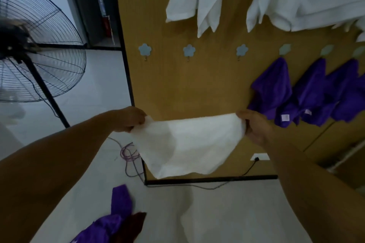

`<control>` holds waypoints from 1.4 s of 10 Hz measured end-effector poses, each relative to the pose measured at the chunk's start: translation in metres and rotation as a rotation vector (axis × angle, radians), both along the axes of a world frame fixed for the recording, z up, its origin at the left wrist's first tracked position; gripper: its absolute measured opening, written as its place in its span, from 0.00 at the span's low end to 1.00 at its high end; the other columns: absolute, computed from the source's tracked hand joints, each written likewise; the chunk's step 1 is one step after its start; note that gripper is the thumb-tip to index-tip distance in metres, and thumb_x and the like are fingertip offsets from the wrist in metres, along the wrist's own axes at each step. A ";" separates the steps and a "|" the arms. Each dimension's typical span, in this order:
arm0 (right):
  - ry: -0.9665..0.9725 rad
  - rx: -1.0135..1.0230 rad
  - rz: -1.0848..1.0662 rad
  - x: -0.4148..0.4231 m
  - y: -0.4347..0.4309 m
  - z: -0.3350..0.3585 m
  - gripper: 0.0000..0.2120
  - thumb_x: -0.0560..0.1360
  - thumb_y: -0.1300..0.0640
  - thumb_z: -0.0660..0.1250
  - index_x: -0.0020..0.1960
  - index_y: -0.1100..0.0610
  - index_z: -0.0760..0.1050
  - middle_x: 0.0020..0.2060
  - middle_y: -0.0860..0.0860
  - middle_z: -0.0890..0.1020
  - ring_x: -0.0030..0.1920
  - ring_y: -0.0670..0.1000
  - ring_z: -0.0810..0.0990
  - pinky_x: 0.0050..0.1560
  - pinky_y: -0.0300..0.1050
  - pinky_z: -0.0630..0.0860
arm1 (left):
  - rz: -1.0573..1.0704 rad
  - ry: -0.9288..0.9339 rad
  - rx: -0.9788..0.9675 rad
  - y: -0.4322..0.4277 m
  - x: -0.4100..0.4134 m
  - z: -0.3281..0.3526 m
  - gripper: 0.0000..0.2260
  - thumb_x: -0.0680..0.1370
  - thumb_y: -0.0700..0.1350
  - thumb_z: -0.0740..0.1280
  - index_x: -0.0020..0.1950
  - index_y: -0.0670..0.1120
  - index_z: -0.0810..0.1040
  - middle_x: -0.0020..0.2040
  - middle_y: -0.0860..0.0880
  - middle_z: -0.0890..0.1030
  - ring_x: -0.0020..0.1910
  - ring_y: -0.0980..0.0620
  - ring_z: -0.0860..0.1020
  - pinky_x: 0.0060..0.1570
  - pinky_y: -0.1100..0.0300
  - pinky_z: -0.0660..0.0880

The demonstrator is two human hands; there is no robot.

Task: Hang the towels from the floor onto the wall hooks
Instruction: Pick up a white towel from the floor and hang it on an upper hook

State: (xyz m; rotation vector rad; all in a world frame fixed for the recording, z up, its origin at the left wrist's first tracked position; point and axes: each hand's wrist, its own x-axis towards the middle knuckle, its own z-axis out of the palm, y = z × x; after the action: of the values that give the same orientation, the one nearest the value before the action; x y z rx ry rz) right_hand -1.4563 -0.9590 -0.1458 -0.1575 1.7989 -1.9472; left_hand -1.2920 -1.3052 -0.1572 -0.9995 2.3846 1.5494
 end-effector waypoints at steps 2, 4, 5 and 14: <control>0.002 0.080 0.025 0.007 -0.003 -0.003 0.04 0.77 0.66 0.63 0.49 0.64 0.76 0.41 0.55 0.77 0.42 0.52 0.76 0.52 0.51 0.74 | 0.204 0.064 0.291 0.005 0.004 0.000 0.17 0.76 0.49 0.68 0.56 0.37 0.76 0.45 0.38 0.81 0.39 0.39 0.83 0.34 0.49 0.80; -0.024 0.196 0.035 0.001 -0.001 -0.004 0.19 0.79 0.64 0.61 0.29 0.59 0.69 0.28 0.56 0.71 0.31 0.54 0.72 0.31 0.44 0.74 | 0.199 0.206 0.589 -0.001 0.037 0.009 0.02 0.71 0.38 0.71 0.39 0.41 0.83 0.39 0.41 0.83 0.37 0.42 0.83 0.37 0.51 0.79; -0.019 0.357 0.147 0.001 -0.002 0.001 0.17 0.80 0.64 0.60 0.32 0.63 0.71 0.31 0.58 0.74 0.34 0.56 0.72 0.35 0.46 0.74 | 0.271 0.203 0.371 0.006 0.041 0.013 0.07 0.76 0.33 0.65 0.43 0.39 0.82 0.46 0.41 0.81 0.42 0.43 0.81 0.36 0.55 0.79; -0.072 0.480 0.150 0.026 0.016 -0.029 0.12 0.75 0.61 0.70 0.58 0.62 0.78 0.45 0.56 0.79 0.41 0.51 0.75 0.39 0.44 0.73 | 0.461 0.179 0.249 0.039 0.073 -0.021 0.11 0.81 0.34 0.58 0.59 0.38 0.77 0.60 0.37 0.76 0.53 0.39 0.77 0.52 0.50 0.78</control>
State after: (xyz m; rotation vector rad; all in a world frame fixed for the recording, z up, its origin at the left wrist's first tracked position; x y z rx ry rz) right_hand -1.4304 -0.9428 -0.1744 -0.0576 2.0797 -1.3573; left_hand -1.2189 -1.2662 -0.1785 -1.4784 2.0827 2.1074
